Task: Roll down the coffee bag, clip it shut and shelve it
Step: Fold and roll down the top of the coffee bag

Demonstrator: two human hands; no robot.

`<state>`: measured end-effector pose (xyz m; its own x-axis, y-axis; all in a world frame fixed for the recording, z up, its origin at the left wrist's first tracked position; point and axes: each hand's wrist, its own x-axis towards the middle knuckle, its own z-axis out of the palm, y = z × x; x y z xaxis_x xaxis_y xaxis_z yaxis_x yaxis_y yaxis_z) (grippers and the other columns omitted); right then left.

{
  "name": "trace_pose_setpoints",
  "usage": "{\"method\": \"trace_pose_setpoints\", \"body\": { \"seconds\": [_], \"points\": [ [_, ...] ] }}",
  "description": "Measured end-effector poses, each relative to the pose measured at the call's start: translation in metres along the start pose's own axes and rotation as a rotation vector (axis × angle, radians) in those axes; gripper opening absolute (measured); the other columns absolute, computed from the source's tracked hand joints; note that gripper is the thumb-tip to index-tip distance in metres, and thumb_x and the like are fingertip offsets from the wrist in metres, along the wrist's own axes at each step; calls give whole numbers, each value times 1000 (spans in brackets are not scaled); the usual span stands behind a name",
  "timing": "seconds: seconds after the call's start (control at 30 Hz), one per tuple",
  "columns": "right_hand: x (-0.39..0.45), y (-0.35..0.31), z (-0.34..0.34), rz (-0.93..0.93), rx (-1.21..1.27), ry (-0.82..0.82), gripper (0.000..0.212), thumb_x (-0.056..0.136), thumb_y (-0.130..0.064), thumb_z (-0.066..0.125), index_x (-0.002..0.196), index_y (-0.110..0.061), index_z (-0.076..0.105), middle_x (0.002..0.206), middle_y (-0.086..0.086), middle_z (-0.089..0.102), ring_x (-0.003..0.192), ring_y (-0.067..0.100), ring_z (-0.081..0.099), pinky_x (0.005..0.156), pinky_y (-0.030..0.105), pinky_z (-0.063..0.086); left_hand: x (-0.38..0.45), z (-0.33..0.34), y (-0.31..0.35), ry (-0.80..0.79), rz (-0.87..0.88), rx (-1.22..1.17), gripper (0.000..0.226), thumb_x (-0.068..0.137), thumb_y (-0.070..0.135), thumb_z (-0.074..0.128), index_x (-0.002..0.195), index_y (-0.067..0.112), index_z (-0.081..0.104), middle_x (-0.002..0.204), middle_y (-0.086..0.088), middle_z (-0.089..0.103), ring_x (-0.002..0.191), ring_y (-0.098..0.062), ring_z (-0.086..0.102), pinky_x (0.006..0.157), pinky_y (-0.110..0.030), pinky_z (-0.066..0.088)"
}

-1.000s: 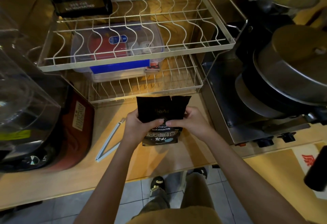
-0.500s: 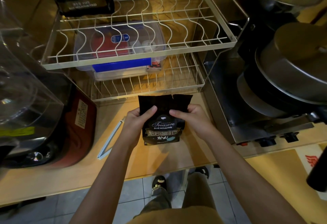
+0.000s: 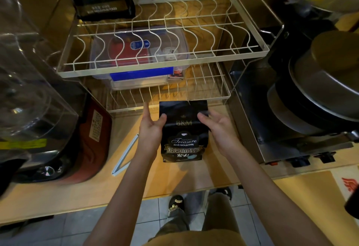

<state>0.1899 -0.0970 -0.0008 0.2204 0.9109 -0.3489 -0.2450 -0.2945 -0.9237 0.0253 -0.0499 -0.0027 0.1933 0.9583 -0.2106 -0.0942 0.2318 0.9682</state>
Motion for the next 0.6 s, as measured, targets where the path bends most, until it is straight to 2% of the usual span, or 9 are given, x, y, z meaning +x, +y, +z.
{"method": "trace_pose_setpoints", "body": {
  "seconds": [0.07,0.13,0.2,0.3,0.37,0.43,0.5,0.53,0.6],
  "points": [
    [-1,2,1,-69,19,48,47,87,-13,59,130,-26,44,85,-3,72,79,7,71,67,23,55,0,-2,0,-68,45,74,52,92,10,42,138,29,25,108,19,45,88,-6,60,58,-11,52],
    [-2,5,0,-130,37,57,60,85,-9,60,137,-29,37,83,-2,74,81,11,71,68,26,58,0,-4,3,-127,45,136,35,93,12,39,127,21,46,106,13,53,88,-3,60,60,-10,50],
    [-1,5,-1,-155,23,35,46,85,-6,60,128,-20,51,79,-4,74,77,10,72,63,22,58,0,-7,5,-166,17,160,27,93,15,40,115,15,56,97,6,61,83,-4,61,59,-8,48],
    [1,5,-4,-145,-59,34,26,85,-7,61,107,-19,64,78,-2,73,73,11,71,59,17,55,-1,-11,5,-250,-42,217,25,86,13,53,111,11,58,90,3,64,75,2,64,57,-7,48],
    [0,7,-9,-126,-118,-12,20,83,-7,62,98,-19,68,82,-5,72,78,9,69,62,14,54,-2,-15,1,-294,-50,276,32,77,9,65,109,13,58,96,4,63,82,-2,64,59,-11,51],
    [-2,8,-13,-99,-175,-106,27,78,-5,67,100,-20,67,92,-5,71,88,9,68,68,16,55,-2,-16,-3,-302,-35,301,27,78,9,65,104,14,59,102,3,60,92,-10,61,61,-14,52],
    [-4,9,-18,-103,-223,-147,34,75,-2,70,106,-18,65,101,-3,69,99,13,64,78,22,56,-6,-16,-3,-290,-43,252,19,82,10,59,100,14,60,107,6,55,98,-3,56,64,-14,51],
    [-4,8,-20,-118,-258,-142,34,75,-3,70,106,-17,65,106,-2,67,105,15,61,86,26,54,-6,-16,-4,-279,-54,243,19,82,14,59,100,15,61,114,7,51,106,1,51,72,-17,51],
    [-2,9,-22,-159,-355,-120,31,75,-9,72,103,-20,68,119,2,61,117,15,52,101,34,44,-4,-20,-8,-255,-72,302,27,76,27,62,102,20,64,133,7,39,124,-4,35,91,-31,45]
  ]
}}
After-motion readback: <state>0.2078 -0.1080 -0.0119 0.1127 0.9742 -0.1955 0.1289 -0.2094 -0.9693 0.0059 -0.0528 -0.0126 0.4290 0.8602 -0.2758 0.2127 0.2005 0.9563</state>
